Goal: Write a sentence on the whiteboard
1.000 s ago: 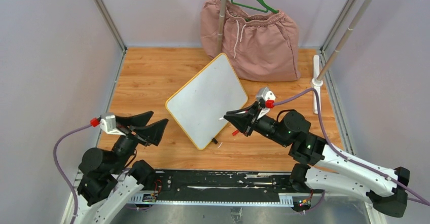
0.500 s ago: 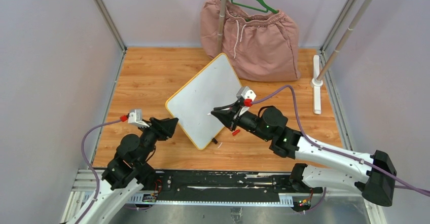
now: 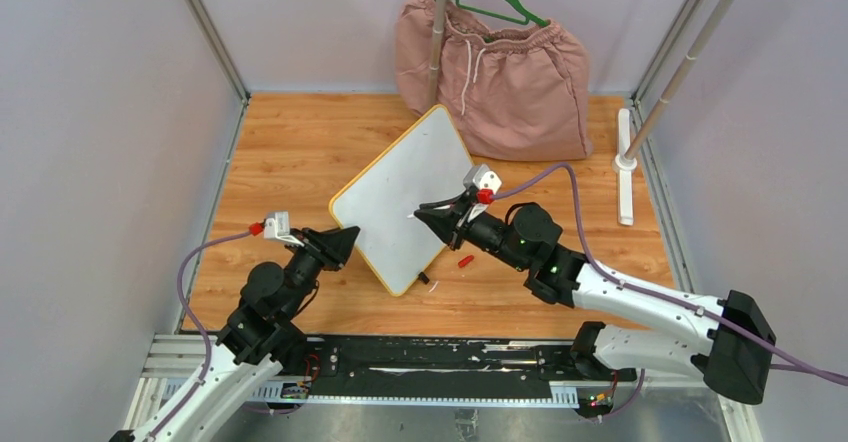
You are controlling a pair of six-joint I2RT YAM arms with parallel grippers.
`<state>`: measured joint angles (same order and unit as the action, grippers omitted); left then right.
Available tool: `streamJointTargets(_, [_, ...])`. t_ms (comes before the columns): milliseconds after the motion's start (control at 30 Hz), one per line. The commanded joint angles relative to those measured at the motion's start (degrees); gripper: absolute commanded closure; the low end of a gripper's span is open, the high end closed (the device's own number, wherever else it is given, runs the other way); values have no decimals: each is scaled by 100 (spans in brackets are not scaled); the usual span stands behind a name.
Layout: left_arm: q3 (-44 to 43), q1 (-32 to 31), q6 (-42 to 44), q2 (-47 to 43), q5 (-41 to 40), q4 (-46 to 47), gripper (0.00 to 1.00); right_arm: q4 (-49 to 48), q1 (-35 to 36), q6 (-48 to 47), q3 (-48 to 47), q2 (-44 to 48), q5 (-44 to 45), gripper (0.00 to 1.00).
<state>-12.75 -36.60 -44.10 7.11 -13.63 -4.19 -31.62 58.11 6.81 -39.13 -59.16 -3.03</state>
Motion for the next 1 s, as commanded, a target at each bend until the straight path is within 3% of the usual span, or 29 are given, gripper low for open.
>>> streamJointTargets(0, [27, -16, 117, 60, -268, 287, 68, -672, -77, -180, 47, -160, -152, 100])
streamJointTargets(500, [296, -14, 213, -660, -792, -453, 79, -2763, 83, -634, 170, -1644, -416, 100])
streamJointTargets(967, [56, -15, 630, -213, -583, -329, 94, -4655, 562, -1525, -12, -3018, -74, 100])
